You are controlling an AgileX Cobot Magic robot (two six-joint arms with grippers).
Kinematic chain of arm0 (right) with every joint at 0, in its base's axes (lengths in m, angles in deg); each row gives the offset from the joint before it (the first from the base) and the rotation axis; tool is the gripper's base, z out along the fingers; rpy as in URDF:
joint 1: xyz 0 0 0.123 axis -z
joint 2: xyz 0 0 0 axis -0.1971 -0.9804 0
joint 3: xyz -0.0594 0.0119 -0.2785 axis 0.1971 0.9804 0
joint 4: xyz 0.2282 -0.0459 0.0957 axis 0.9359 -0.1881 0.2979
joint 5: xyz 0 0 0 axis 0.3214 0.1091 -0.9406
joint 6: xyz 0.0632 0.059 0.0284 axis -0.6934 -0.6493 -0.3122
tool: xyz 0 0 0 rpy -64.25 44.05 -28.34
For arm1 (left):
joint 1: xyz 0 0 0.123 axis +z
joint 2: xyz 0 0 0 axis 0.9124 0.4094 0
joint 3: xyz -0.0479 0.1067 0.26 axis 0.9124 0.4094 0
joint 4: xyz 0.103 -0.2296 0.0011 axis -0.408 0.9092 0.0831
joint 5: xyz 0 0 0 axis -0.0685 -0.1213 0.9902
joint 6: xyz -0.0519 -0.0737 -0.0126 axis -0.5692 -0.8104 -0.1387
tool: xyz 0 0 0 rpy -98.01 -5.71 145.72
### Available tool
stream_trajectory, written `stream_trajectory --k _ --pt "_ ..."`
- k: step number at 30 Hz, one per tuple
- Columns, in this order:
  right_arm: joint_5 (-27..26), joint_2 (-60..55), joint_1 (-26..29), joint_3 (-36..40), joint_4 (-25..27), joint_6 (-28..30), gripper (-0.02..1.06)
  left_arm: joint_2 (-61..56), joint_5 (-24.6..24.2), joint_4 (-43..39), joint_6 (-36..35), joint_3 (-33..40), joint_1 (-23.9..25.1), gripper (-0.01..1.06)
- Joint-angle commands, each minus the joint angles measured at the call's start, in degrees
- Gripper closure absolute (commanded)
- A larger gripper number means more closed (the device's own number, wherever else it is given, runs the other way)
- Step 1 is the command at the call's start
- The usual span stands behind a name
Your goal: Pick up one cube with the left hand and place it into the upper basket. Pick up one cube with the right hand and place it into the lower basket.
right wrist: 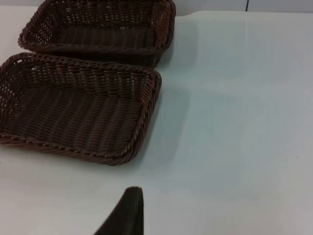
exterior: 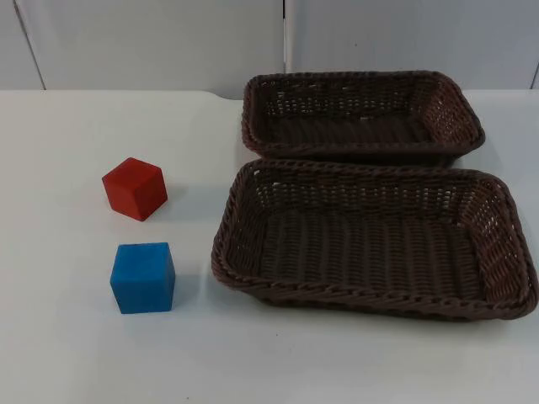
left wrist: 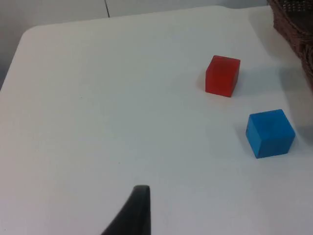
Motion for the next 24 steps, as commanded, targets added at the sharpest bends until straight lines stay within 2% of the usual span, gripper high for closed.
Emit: stream_trajectory --k 1,12,20,24 --pt "-0.4 0.2 0.4 0.2 -0.1 -0.1 -0.01 0.6 0.4 0.2 -0.5 -0.8 0.1 0.00" --pt "-0.4 0.2 0.4 0.2 -0.1 -0.1 -0.01 7.2 6.4 0.6 -0.5 -6.4 0.1 0.00" --pt "-0.4 0.2 0.4 0.2 -0.1 -0.1 -0.01 12.9 7.7 1.3 -0.5 -6.5 0.1 0.00" --pt "-0.4 0.2 0.4 0.2 -0.1 -0.1 -0.01 16.3 10.4 2.9 -0.5 -6.5 0.1 0.00"
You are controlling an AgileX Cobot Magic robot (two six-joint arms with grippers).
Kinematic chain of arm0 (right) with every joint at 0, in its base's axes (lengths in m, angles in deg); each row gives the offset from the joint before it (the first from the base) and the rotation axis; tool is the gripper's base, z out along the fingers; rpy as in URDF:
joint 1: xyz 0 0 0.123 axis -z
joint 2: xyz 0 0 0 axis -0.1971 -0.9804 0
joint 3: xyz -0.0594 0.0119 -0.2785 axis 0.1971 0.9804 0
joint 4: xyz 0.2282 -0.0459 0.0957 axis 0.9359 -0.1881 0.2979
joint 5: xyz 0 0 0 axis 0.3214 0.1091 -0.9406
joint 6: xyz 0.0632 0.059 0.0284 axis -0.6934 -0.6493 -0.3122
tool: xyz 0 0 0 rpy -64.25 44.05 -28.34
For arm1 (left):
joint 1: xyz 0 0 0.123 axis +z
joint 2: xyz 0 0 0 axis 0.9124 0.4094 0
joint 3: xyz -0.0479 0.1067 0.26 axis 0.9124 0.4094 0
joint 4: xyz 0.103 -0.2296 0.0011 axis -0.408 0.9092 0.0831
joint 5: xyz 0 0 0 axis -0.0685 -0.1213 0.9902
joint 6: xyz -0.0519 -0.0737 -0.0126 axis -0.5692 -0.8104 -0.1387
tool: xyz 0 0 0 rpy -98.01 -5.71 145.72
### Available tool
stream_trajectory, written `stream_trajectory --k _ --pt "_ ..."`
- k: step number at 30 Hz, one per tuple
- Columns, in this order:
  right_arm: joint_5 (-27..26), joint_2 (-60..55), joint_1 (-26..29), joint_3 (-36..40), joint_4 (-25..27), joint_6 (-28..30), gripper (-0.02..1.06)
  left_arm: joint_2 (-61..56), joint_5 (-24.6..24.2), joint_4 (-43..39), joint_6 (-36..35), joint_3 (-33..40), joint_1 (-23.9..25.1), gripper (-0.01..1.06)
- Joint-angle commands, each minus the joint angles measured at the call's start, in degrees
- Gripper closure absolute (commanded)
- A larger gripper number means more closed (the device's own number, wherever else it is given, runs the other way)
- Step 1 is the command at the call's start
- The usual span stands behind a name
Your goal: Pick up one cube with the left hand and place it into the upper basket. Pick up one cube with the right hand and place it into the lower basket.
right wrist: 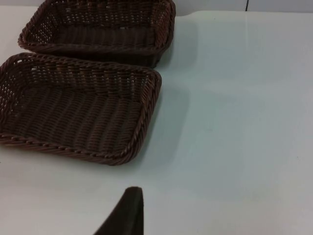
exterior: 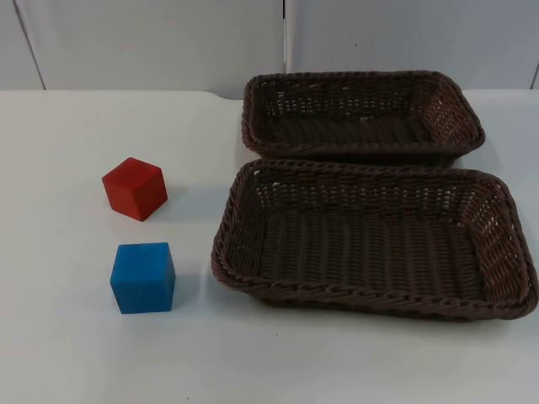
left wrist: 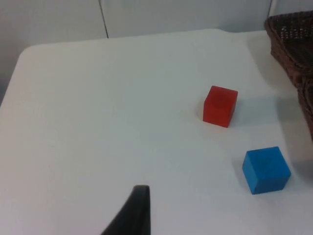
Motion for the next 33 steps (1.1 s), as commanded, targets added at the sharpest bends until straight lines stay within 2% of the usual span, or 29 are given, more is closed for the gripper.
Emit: stream_trajectory --k 1,18,25,33 --pt "-0.4 0.2 0.4 0.2 -0.1 0.1 -0.01 1.6 2.3 1.7 -0.4 -0.3 0.1 0.00" --pt "-0.4 0.2 0.4 0.2 -0.1 0.1 -0.01 17.5 14.6 10.2 5.8 -0.3 0.1 0.00" --pt "-0.4 0.2 0.4 0.2 -0.1 0.1 -0.01 27.1 20.3 21.5 17.5 -0.3 0.1 0.00" --pt "-0.4 0.2 0.4 0.2 -0.1 0.1 -0.01 36.9 21.1 26.1 21.5 -4.9 0.1 0.00"
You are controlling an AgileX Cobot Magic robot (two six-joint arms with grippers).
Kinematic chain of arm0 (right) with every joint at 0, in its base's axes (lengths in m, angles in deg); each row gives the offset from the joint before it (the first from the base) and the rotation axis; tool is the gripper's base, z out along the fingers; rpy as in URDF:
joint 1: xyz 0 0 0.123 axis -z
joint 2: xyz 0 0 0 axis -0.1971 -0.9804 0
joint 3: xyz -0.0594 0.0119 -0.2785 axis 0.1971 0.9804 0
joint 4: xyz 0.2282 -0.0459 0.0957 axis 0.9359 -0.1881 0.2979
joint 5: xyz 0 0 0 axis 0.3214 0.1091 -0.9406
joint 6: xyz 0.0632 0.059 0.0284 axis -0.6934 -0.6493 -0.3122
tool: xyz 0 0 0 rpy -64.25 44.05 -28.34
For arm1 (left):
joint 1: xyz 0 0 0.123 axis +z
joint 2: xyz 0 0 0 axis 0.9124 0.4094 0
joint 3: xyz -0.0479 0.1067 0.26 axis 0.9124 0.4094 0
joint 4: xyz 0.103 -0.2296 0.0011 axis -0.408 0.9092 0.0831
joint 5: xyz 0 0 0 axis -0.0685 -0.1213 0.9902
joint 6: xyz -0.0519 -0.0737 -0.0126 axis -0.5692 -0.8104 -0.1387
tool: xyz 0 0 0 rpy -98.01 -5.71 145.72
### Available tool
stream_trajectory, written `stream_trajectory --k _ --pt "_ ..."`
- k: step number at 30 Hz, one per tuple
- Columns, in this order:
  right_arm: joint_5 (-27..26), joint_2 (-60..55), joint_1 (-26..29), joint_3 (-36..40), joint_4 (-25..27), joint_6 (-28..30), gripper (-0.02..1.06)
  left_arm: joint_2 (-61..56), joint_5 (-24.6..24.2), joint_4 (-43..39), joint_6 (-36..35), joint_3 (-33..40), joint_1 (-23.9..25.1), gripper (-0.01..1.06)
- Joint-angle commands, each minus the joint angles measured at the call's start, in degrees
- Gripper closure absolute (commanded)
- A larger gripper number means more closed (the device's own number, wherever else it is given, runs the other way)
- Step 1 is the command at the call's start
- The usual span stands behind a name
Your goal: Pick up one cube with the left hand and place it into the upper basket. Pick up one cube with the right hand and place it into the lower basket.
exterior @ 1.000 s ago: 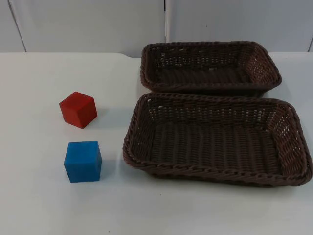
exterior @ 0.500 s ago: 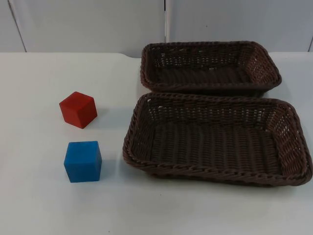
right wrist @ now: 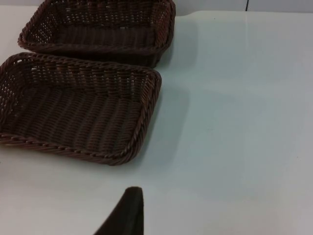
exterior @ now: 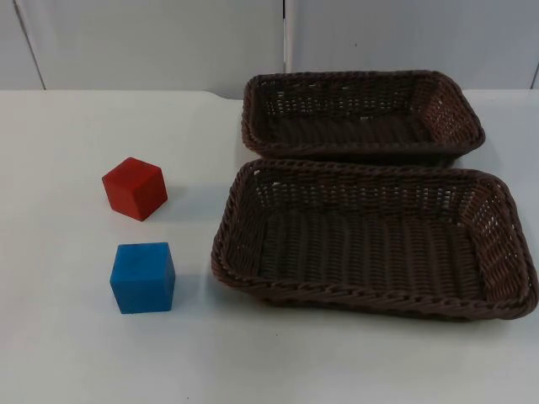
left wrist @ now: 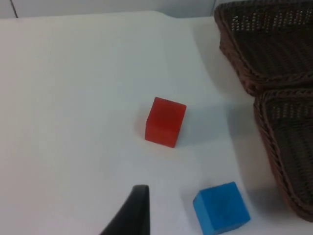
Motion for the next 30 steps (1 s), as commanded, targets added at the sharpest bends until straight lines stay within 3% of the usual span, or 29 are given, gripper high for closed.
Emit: stream_trajectory --k 1,8,23,30 --pt "-0.4 0.2 0.4 0.2 -0.1 0.0 -0.01 1.9 1.1 2.7 1.6 -1.9 0.1 0.00" --pt "-0.4 0.2 0.4 0.2 -0.1 0.0 -0.01 10.8 1.3 5.7 8.2 -8.7 0.1 0.00" --pt "-0.4 0.2 0.4 0.2 -0.1 0.0 -0.01 25.4 1.0 6.9 10.8 -18.0 -0.1 0.00" --pt "-0.4 0.2 0.4 0.2 -0.1 0.0 -0.01 32.8 1.7 6.7 12.7 -20.4 -4.1 0.00"
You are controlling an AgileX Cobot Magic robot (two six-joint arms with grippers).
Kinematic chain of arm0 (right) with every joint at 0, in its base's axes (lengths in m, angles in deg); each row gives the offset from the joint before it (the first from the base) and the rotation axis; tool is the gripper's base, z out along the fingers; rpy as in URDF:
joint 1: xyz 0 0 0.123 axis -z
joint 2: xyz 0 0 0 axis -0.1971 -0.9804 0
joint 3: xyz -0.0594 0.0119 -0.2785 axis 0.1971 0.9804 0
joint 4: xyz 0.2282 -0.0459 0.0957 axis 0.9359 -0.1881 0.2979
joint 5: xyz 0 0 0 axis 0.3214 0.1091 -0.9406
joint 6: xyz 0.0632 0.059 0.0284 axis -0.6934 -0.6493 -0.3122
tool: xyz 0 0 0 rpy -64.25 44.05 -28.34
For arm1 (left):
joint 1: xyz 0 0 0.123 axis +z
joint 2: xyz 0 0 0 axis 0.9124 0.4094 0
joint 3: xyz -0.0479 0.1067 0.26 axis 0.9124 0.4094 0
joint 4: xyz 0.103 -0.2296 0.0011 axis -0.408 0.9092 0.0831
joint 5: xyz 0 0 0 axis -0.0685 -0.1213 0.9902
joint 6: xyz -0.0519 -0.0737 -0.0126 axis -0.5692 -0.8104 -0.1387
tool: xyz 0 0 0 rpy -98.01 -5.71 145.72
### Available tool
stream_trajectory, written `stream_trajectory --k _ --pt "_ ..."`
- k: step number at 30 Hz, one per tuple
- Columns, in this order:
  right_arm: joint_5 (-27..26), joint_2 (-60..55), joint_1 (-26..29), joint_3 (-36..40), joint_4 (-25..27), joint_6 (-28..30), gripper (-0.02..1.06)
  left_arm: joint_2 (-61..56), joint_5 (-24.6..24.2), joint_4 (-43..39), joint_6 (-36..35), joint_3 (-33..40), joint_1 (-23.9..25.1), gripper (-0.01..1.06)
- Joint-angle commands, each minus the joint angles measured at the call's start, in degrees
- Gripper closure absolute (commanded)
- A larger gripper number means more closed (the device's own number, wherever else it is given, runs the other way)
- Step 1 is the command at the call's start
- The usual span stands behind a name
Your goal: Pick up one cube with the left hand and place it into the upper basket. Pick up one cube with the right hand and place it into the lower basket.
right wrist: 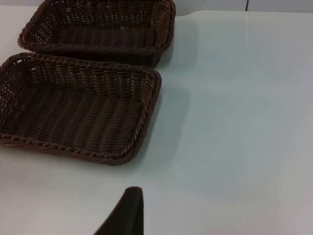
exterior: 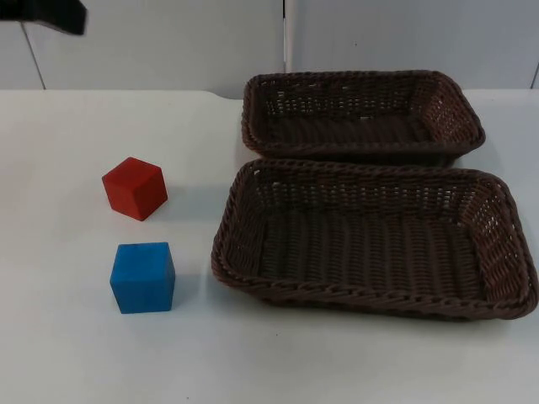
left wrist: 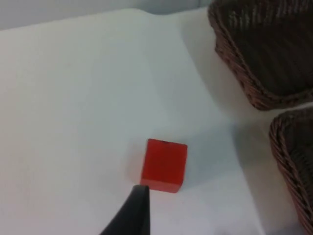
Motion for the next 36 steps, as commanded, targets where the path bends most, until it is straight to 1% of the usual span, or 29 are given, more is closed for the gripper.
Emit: stream_trajectory --k 1,3,6,7,12,16,23,27,30,33,36 --pt "-0.4 0.2 0.4 0.2 -0.1 0.1 -0.01 3.4 0.7 0.9 0.7 -1.5 -1.8 0.00" --pt "-0.4 0.2 0.4 0.2 -0.1 0.1 -0.01 4.8 0.8 0.9 0.7 -1.9 -2.1 0.00" --pt "-0.4 0.2 0.4 0.2 -0.1 0.1 -0.01 10.0 3.8 0.7 0.7 -3.3 -3.1 0.00" --pt "-0.4 0.2 0.4 0.2 -0.1 0.1 -0.01 10.0 3.8 0.7 0.7 -3.3 -3.1 0.00" --pt "-0.4 0.2 0.4 0.2 -0.1 0.1 -0.01 17.5 6.7 0.4 0.7 -5.1 -3.1 0.00" --pt "-0.4 0.2 0.4 0.2 -0.1 0.1 -0.01 21.7 6.7 0.4 2.3 -6.5 -3.1 0.00" --pt "-0.4 0.2 0.4 0.2 -0.1 0.1 -0.01 27.3 6.7 0.9 2.3 -8.7 -3.2 0.00" --pt "-0.4 0.2 0.4 0.2 -0.1 0.1 -0.01 30.5 6.8 0.9 4.1 -10.3 -3.3 0.00" --pt "-0.4 0.2 0.4 0.2 -0.1 0.1 -0.01 33.3 6.6 1.1 6.8 -12.2 -3.6 0.00" --pt "-0.4 0.2 0.4 0.2 -0.1 0.1 -0.01 35.1 6.6 1.1 7.8 -13.3 -3.6 0.00" --pt "-0.4 0.2 0.4 0.2 -0.1 0.1 -0.01 37.3 9.3 0.5 9.2 -14.3 -3.6 0.00"
